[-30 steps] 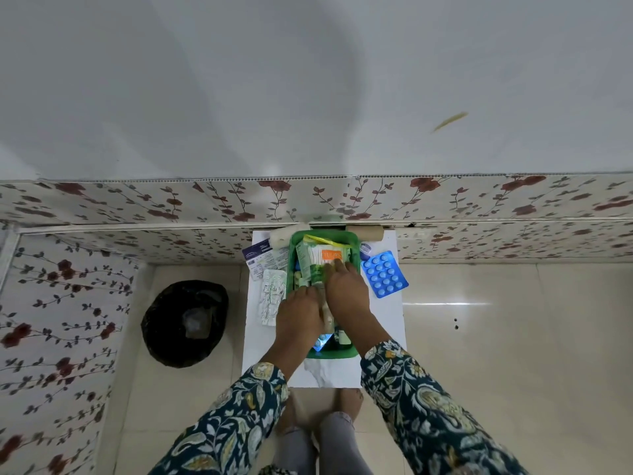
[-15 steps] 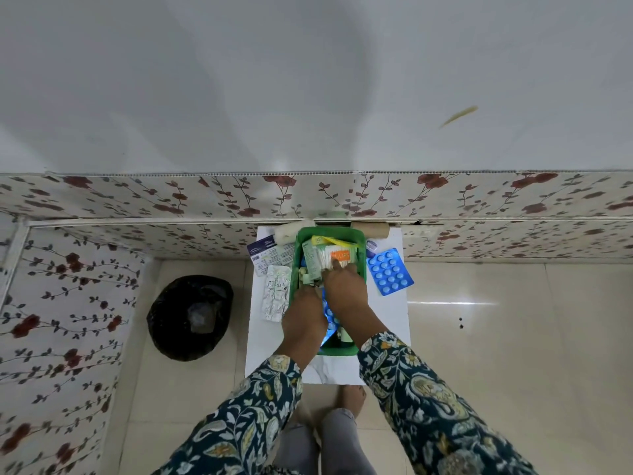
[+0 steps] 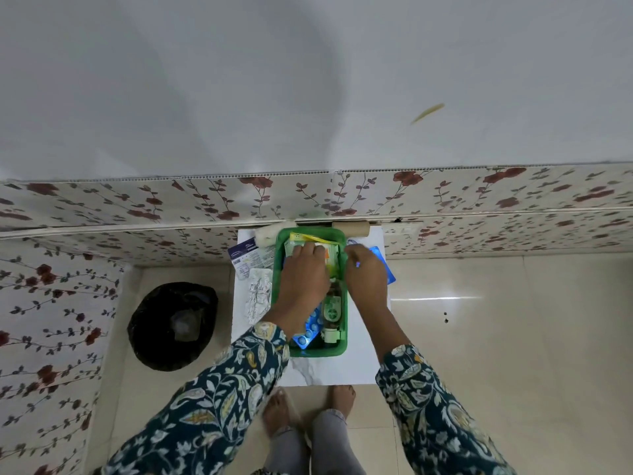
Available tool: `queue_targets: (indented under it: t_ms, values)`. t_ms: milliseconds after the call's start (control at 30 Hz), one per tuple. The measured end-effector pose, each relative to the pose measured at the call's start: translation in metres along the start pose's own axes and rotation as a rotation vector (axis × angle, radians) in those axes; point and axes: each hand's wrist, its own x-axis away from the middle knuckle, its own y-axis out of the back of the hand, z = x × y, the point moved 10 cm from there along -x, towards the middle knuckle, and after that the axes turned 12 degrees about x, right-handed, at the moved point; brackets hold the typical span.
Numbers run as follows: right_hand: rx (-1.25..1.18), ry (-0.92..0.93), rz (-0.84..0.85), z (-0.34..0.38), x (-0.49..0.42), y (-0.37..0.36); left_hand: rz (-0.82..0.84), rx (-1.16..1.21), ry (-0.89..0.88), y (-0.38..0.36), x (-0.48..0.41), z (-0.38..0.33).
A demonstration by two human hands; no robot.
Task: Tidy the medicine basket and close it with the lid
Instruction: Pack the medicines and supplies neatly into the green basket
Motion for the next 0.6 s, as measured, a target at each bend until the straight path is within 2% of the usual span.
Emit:
queue_targets:
  t_ms: [67,167,267,367,467,600]
  values:
    - [0.017,-0.127,-0.047,-0.029,-0.008,0.010,-0.009,-0.011,-0.109,-0.001,-0.013,-0.020]
    - [0.248,-0.208,0.122,-0.068,-0.025,-0.013,-0.022,-0.111,-0.251,-0.012,-0.035,-0.049]
    - [0.385,-0.252,0.219,-0.100,-0.035,-0.036,0.048,-0.313,-0.397,-0.047,-0.056,-0.077]
    - [0.413,-0.252,0.212,-0.116,-0.040,-0.047,0.156,-0.560,-0.325,-0.085,-0.072,-0.079]
    - [0.281,-0.331,0.227,-0.134,-0.036,-0.050,0.210,-0.759,-0.217,-0.106,-0.076,-0.073]
    - [0.100,-0.407,0.236,-0.155,-0.023,-0.044,0.232,-0.778,-0.131,-0.115,-0.073,-0.073]
